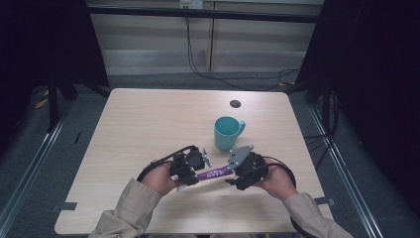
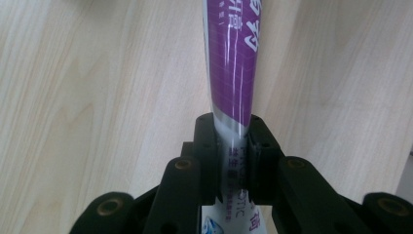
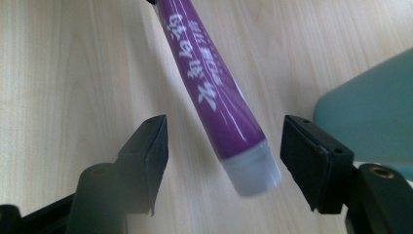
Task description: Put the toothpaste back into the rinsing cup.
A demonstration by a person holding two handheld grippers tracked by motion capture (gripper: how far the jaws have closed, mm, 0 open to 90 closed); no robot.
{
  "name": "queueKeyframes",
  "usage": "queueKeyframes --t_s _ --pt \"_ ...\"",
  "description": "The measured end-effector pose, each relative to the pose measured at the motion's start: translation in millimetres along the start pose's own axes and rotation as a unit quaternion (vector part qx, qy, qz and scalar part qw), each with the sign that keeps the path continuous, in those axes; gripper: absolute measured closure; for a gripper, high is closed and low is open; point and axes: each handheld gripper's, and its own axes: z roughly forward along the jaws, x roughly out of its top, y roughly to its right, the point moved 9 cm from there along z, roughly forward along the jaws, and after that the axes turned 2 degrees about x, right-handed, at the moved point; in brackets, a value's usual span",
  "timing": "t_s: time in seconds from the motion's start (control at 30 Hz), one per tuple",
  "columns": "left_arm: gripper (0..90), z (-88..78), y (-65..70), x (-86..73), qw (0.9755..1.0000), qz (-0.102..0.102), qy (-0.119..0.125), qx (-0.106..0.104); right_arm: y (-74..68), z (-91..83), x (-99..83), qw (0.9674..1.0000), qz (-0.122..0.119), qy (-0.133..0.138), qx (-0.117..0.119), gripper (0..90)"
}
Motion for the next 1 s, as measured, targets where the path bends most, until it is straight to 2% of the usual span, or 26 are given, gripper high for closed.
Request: queueKeyframes --t_s 0.07,0.1,0.13,0.27,0.57,0.6,0.63,0.7,0.8,0.83,0.87,0.93,1.0 --pt "78.4 0.1 1.4 3.0 1.0000 -0.002 0.001 -0.004 -0.2 2.4 1.9 1.0000 -0.009 0.000 -0.001 34.8" --pt "78.4 0.2 1.1 4.4 1.0000 0.004 0.003 -0.004 -1.5 3.2 2.4 1.0000 -0.007 -0.002 0.001 35.6" --pt "78.4 0.5 2.7 5.9 1.0000 -0.002 0.006 -0.008 -1.6 4.1 3.3 0.9999 -0.013 -0.001 0.002 36.2" --pt "78.4 0.4 5.0 11.2 0.9998 0.006 0.011 -0.012 -2.6 6.8 4.3 0.9998 -0.016 -0.006 0.000 37.9" --pt "78.3 1.0 9.9 16.1 0.9994 0.005 0.023 -0.026 -5.3 14.1 2.9 0.9995 -0.029 -0.014 0.001 45.4" --pt "78.3 0.0 10.3 17.1 0.9992 0.002 0.027 -0.031 -5.0 15.7 1.5 0.9991 -0.035 -0.022 -0.004 51.8" --pt "78.3 -0.2 8.9 17.2 0.9991 0.007 0.028 -0.031 -5.2 16.2 0.8 0.9990 -0.038 -0.024 -0.009 53.4" --pt "78.2 0.1 9.2 17.6 0.9990 0.003 0.030 -0.034 -5.4 16.4 0.7 0.9988 -0.042 -0.023 -0.014 55.0" --pt "77.6 0.5 10.6 19.1 0.9987 0.000 0.037 -0.036 -7.4 15.8 -0.9 0.9966 -0.073 -0.031 -0.025 62.2" --pt "77.1 0.5 10.6 19.1 0.9987 0.000 0.037 -0.036 -7.4 15.8 -0.9 0.9966 -0.073 -0.031 -0.025 62.2" --pt "76.3 -0.2 10.8 18.9 0.9987 0.006 0.036 -0.035 -8.9 15.5 -1.7 0.9951 -0.089 -0.029 -0.031 67.0" --pt "75.4 -0.2 10.7 19.2 0.9985 0.005 0.042 -0.035 -9.1 15.3 -2.0 0.9943 -0.098 -0.029 -0.031 68.6" --pt "72.2 -0.8 8.7 19.9 0.9981 0.001 0.054 -0.029 -10.0 14.1 -3.4 0.9945 -0.096 -0.025 -0.033 70.6"
